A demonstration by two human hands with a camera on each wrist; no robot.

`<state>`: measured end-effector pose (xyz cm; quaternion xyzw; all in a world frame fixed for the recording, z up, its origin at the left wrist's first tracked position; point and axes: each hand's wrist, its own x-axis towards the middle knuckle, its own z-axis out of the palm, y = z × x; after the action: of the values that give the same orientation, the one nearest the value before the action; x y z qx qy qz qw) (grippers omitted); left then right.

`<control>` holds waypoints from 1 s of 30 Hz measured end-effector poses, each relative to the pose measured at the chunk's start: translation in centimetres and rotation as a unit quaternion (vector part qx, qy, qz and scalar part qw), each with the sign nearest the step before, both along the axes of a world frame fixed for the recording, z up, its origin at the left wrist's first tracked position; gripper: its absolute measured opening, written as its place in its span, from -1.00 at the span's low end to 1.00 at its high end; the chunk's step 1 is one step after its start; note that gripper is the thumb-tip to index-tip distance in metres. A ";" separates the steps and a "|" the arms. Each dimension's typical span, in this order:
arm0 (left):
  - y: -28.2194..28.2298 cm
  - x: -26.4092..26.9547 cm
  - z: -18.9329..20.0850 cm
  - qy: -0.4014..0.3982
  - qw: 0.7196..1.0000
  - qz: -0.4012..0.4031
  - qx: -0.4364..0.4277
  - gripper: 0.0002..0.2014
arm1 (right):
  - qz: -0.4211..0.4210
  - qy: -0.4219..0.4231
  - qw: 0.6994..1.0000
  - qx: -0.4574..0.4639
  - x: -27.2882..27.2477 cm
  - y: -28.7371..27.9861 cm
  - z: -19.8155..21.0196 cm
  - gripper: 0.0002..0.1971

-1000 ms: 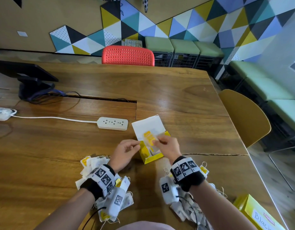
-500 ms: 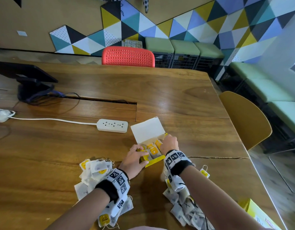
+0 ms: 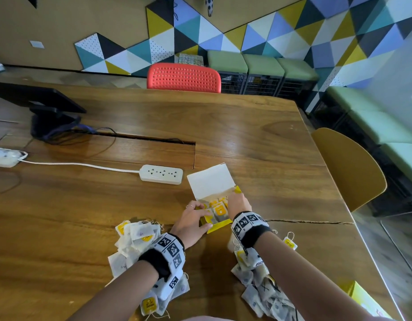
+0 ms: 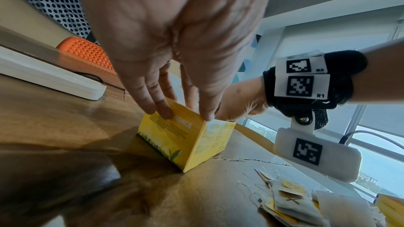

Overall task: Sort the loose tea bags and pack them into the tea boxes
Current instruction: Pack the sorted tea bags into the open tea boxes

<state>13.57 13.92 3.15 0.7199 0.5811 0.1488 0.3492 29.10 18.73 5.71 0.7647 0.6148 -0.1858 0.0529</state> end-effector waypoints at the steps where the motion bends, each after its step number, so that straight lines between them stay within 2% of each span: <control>1: 0.0 0.0 0.0 -0.001 1.000 -0.001 -0.002 -0.69 | 0.015 -0.009 1.000 -0.002 -0.1 -0.1 0.1 -0.73; 4: -0.1 -0.2 0.1 -0.004 1.000 -0.005 -0.007 -0.68 | 0.059 -0.017 0.998 0.016 -0.2 -0.3 0.8 -0.78; 8: -0.6 -1.3 0.5 -0.045 0.999 -0.002 -0.007 -0.72 | 0.079 0.026 0.993 0.084 0.3 -1.1 0.8 -0.57; 14: -2.2 -4.8 0.6 -0.101 0.994 0.049 0.014 -0.77 | 0.103 0.012 0.992 0.066 1.1 -2.1 0.4 -0.63; 19: -3.6 -8.6 0.3 -0.083 0.991 0.100 0.013 -0.77 | 0.143 -0.050 0.988 0.034 0.9 -1.1 0.5 -0.69; 23: -4.7 -11.0 -0.1 -0.066 0.989 0.131 0.014 -0.76 | 0.143 -0.075 0.987 0.009 0.7 0.0 0.2 -0.73; 30: -6.1 -13.9 0.0 -0.039 0.981 0.183 0.057 -0.76 | 0.134 -0.059 0.989 -0.016 0.7 1.1 -0.4 -0.73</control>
<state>-0.32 7.84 3.18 0.6135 0.6797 0.2710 0.2971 29.76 19.81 5.28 0.6844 0.7042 -0.1414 0.1254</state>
